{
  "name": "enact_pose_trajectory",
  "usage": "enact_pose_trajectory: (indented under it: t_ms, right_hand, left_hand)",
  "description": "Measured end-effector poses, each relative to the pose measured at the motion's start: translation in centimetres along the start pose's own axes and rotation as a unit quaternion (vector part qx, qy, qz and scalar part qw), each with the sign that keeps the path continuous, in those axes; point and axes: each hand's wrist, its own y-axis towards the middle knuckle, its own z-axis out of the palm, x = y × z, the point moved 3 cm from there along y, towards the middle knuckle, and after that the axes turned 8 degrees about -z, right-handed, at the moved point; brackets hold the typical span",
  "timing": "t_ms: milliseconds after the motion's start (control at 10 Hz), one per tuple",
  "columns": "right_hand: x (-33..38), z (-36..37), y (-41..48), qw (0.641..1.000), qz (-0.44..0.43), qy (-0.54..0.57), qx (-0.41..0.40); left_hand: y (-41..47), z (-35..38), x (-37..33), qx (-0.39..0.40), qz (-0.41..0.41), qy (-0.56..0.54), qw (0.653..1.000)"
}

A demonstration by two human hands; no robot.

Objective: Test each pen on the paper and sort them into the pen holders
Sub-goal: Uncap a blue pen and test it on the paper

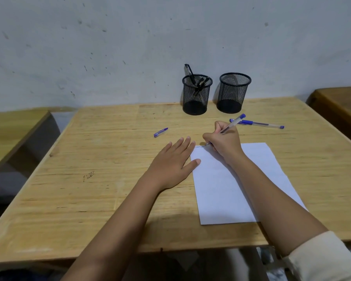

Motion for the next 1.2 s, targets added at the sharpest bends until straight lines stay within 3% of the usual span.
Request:
enact_pose_trajectory:
  t_ms: [1200]
  right_hand:
    - [-0.73, -0.44, 0.38, 0.999, -0.025, -0.033, -0.021]
  left_hand:
    - [0.11, 0.12, 0.02, -0.002, 0.000, 0.005, 1.000]
